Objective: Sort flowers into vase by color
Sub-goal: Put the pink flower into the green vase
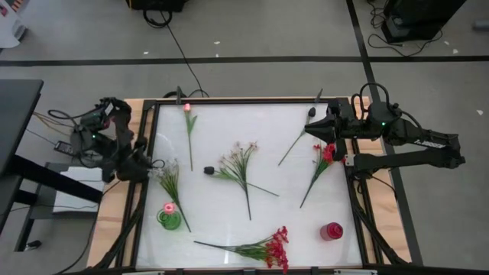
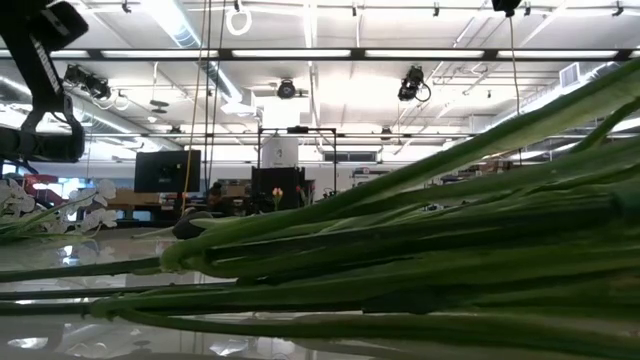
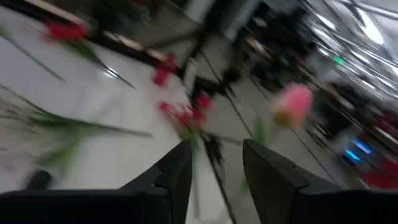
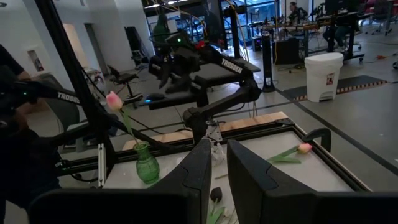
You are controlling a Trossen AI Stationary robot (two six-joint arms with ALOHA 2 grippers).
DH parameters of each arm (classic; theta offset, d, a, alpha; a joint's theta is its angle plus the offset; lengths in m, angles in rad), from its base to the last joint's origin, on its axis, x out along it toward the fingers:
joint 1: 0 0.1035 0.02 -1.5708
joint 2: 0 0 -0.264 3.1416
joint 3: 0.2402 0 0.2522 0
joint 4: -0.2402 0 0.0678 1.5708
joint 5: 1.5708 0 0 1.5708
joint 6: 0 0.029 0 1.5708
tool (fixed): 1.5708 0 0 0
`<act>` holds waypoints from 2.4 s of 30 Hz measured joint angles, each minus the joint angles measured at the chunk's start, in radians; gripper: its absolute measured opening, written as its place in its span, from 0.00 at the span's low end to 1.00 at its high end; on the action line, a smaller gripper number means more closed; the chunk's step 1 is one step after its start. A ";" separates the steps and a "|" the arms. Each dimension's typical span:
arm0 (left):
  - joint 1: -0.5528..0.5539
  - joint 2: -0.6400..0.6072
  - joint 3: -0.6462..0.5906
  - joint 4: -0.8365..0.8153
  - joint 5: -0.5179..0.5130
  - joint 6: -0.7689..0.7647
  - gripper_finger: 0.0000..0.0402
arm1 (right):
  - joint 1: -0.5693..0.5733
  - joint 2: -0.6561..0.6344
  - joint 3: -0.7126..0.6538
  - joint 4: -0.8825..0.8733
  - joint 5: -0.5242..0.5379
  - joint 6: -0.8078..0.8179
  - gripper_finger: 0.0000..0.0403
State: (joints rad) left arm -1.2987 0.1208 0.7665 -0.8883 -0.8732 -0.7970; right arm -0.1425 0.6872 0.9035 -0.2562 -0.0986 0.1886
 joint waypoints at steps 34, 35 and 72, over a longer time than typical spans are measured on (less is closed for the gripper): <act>1.124 0.785 0.218 0.314 0.281 0.232 0.34 | 0.000 0.000 0.000 0.000 0.000 0.000 0.15; 1.172 0.785 0.218 0.285 0.297 0.208 0.34 | 0.000 0.000 0.000 0.000 0.000 0.000 0.15; 1.922 1.386 0.045 0.205 0.683 -0.078 0.52 | 0.000 0.000 0.000 0.000 0.000 0.000 0.15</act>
State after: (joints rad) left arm 0.6237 1.5066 0.8112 -0.6834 -0.1906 -0.8751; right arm -0.1425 0.6871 0.9035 -0.2558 -0.0984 0.1885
